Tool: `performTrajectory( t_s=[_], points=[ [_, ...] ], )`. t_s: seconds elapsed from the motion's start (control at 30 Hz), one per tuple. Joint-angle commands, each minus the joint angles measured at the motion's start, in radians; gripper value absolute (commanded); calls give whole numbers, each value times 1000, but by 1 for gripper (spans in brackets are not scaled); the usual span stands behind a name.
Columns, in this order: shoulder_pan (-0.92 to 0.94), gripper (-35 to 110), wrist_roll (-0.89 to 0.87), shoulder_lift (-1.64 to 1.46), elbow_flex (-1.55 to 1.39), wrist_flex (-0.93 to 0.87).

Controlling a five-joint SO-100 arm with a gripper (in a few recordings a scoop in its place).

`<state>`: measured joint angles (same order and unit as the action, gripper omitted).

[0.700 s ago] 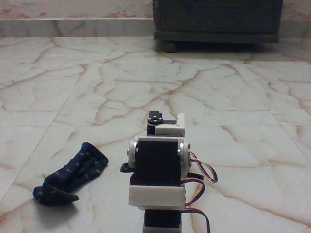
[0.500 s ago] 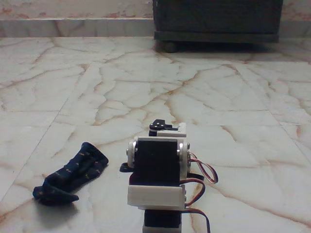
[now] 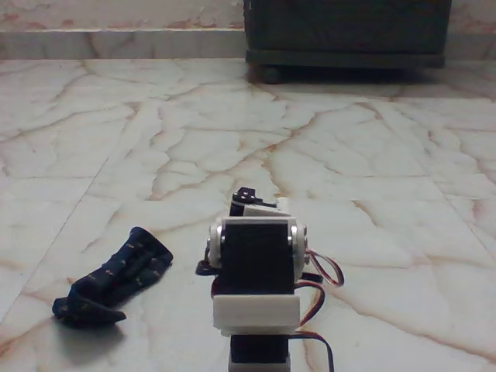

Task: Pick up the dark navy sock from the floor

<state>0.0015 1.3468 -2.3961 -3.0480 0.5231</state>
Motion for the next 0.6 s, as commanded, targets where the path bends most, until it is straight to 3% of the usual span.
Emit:
performTrajectory(
  t_s=[0.0,0.13,0.4,0.57],
  points=[
    [-34,2,-55,34,57,-20],
    [-92,2,-189,118,199,-172],
    [-224,2,-477,201,477,-669],
    [-359,3,-618,313,522,-769]
  ],
)
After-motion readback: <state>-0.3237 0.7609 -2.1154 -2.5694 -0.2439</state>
